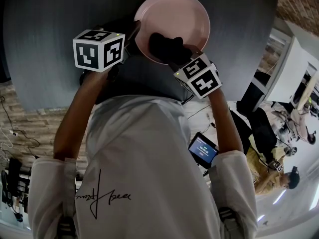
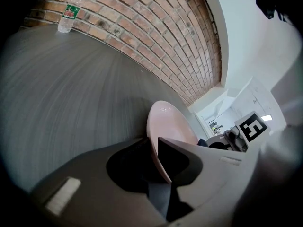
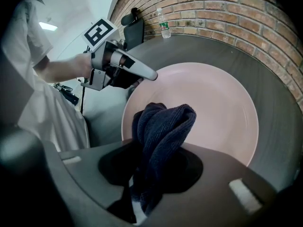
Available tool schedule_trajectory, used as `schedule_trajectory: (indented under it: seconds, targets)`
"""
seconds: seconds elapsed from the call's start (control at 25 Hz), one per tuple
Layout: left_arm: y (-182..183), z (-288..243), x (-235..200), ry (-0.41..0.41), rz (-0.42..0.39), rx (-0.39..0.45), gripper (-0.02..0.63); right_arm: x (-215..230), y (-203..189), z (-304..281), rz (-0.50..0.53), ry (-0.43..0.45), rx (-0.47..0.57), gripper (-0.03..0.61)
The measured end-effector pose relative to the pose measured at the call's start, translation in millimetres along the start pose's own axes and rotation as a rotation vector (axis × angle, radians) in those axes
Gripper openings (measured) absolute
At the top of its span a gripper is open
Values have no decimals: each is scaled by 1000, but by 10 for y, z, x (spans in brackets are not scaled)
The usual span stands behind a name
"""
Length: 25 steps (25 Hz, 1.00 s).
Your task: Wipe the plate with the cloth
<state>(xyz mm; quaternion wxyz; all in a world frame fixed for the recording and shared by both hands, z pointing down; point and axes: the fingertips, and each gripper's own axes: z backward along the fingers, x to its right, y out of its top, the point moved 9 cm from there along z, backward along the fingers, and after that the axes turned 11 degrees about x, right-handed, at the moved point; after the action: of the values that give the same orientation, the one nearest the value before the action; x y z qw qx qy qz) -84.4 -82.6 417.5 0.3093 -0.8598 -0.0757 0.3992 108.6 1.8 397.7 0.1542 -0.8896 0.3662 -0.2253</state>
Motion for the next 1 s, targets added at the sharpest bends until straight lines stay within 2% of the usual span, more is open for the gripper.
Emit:
schedule_trajectory:
  seconds: [0.56, 0.84, 1.0]
  targets:
    - [-11, -9, -6, -5, 8, -2, 75, 130, -72, 93, 46, -35, -46, 126]
    - [1, -3, 4, -11, 13, 1, 75, 195, -74, 137, 137, -80, -93, 127]
    - [8, -11, -15, -11, 14, 1, 75, 262, -72, 143, 139, -94, -100, 129]
